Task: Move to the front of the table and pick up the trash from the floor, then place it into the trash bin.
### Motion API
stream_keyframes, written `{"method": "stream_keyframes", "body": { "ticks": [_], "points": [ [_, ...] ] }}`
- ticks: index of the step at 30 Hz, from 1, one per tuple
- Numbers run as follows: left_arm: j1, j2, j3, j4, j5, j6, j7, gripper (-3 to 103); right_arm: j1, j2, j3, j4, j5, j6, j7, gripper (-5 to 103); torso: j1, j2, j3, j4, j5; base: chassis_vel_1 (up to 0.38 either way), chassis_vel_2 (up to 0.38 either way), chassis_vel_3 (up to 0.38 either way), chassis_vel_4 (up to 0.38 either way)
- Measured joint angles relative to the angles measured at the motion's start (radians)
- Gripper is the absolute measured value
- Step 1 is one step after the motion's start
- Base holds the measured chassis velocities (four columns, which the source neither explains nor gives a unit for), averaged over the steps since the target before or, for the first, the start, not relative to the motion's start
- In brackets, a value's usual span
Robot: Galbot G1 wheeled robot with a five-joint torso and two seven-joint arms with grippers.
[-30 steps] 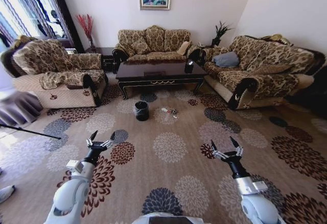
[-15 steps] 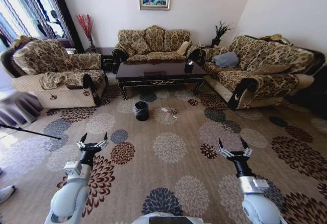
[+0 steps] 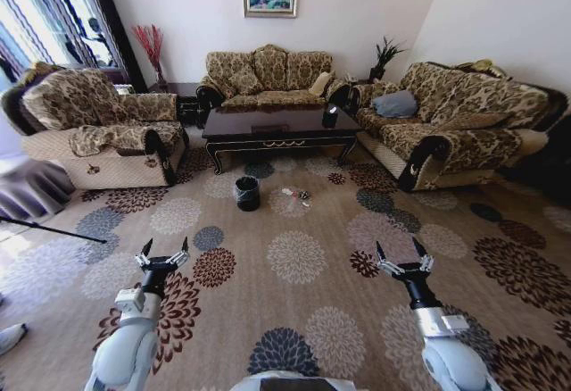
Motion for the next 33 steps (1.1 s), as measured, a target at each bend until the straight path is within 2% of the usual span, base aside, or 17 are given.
{"method": "stream_keyframes", "body": {
  "ticks": [9,14,33],
  "points": [
    [0.009,-0.004,-0.006,0.0,0.005,-0.021,0.012,100,0.023,0.01,-0.022,-0.024,-0.013,0.012,0.002,100,0.0,0.0,0.0,0.0,0.0,0.0,0.0,0.0,0.0],
    [0.001,-0.008,-0.006,0.018,-0.001,-0.025,-0.01,100,0.031,0.013,-0.025,-0.036,-0.019,0.015,0.007,100,0.0,0.0,0.0,0.0001,0.0,0.0,0.0,0.0,0.0],
    [-0.016,-0.017,0.007,0.05,0.011,-0.035,-0.021,100,0.042,0.015,-0.029,-0.052,-0.023,0.025,0.008,100,0.0,0.0,0.0,0.0001,0.0,0.003,0.003,0.002,0.002]
  ]
}}
